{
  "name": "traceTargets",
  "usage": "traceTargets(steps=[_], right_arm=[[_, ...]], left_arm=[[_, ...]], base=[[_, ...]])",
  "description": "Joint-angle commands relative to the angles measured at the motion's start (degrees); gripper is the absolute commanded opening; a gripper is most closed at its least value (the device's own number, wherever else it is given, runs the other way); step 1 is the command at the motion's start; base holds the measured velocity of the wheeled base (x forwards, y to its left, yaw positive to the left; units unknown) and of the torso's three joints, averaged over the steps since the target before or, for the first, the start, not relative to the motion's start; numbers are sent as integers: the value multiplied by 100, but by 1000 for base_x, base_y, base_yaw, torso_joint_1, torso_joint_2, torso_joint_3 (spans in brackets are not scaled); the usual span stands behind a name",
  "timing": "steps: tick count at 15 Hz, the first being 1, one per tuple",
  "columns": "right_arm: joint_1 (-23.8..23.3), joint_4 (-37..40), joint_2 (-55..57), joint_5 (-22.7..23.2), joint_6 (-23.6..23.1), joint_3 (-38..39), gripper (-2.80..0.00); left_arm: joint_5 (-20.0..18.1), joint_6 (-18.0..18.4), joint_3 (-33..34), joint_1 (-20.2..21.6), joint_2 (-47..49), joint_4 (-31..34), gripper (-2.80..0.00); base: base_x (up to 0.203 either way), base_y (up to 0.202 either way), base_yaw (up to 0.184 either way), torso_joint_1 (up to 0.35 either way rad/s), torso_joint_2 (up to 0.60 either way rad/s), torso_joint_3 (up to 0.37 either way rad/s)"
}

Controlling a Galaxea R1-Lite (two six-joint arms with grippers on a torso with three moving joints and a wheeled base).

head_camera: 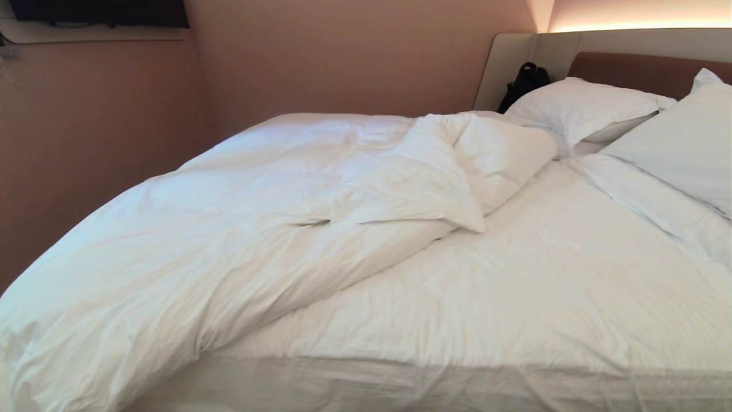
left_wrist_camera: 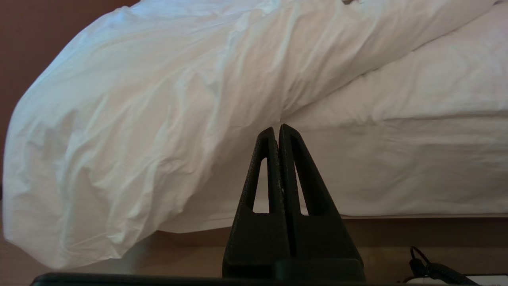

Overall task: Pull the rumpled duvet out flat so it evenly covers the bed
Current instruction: Hold the folded corner of the quilt

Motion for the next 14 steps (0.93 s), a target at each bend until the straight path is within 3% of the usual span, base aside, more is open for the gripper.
traceTargets(steps=[1,14], right_arm=[[7,-4,3,2,-2,1,-280],[-1,-1,6,2,-2,7,-280]], left_arm=[[-1,-8,3,0,-2,2,-280],[26,-67,7,0,-2,2,-280]], base=[[0,-195,0,2,3,4],[0,-193,1,2,2,2]])
